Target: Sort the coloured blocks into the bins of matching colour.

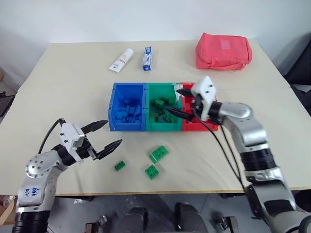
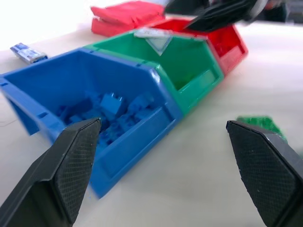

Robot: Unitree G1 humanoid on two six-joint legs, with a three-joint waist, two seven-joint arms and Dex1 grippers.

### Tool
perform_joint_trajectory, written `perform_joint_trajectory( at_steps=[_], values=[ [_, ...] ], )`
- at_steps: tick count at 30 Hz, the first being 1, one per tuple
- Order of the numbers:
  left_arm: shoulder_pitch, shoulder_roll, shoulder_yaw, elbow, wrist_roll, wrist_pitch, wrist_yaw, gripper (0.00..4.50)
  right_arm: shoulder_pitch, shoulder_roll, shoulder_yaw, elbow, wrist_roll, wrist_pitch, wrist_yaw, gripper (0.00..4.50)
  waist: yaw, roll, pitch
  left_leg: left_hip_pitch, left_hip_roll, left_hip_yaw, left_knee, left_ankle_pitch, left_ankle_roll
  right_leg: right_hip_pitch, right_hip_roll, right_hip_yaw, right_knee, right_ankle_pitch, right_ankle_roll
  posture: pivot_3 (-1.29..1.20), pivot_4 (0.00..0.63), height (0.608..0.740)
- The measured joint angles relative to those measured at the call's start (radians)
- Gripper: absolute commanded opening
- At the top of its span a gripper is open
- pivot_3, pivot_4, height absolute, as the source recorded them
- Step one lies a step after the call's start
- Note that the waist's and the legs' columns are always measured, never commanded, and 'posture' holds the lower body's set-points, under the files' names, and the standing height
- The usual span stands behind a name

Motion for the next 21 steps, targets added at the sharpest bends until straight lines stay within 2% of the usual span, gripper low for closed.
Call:
perform_joint_trajectory(
  at_steps=[5, 10, 17, 21],
  values=[
    [-0.015, 0.056, -0.008, 0.092, 0.037, -0.021, -0.065, 4.5, 0.208, -0.086, -0.088, -0.078, 0.12, -0.13, 0.219, 4.47, -0.001, 0.0, 0.0, 0.0, 0.002, 0.0, 0.0, -0.001, 0.0, 0.0, 0.0, 0.0, -0.001, 0.0, 0.0, 0.0, 0.15, 0.74],
    [-0.031, 0.079, -0.034, 0.125, 0.056, -0.059, -0.146, 4.5, 0.381, -0.199, -0.127, -0.09, 0.153, -0.207, 0.387, 4.47, -0.003, 0.0, 0.0, 0.002, 0.001, 0.004, 0.002, 0.0, 0.0, 0.002, -0.001, 0.002, 0.0, 0.001, 0.001, 0.0, 0.15, 0.74],
    [-0.04, 0.074, -0.081, 0.124, 0.056, -0.066, -0.192, 4.5, 0.403, -0.222, -0.112, -0.104, 0.155, -0.224, 0.422, 4.47, -0.001, 0.0, 0.0, 0.003, 0.004, 0.005, 0.001, 0.0, -0.001, 0.002, -0.002, 0.002, 0.001, 0.001, 0.001, 0.0, 0.15, 0.74],
    [-0.064, 0.072, -0.092, 0.121, 0.056, -0.066, -0.197, 4.5, 0.293, -0.174, 0.02, -0.11, 0.086, -0.198, 0.41, 4.47, -0.005, 0.0, 0.0, 0.003, 0.003, 0.005, 0.001, 0.0, -0.001, 0.001, -0.002, 0.002, 0.001, 0.001, 0.001, 0.0, 0.15, 0.74]
  ],
)
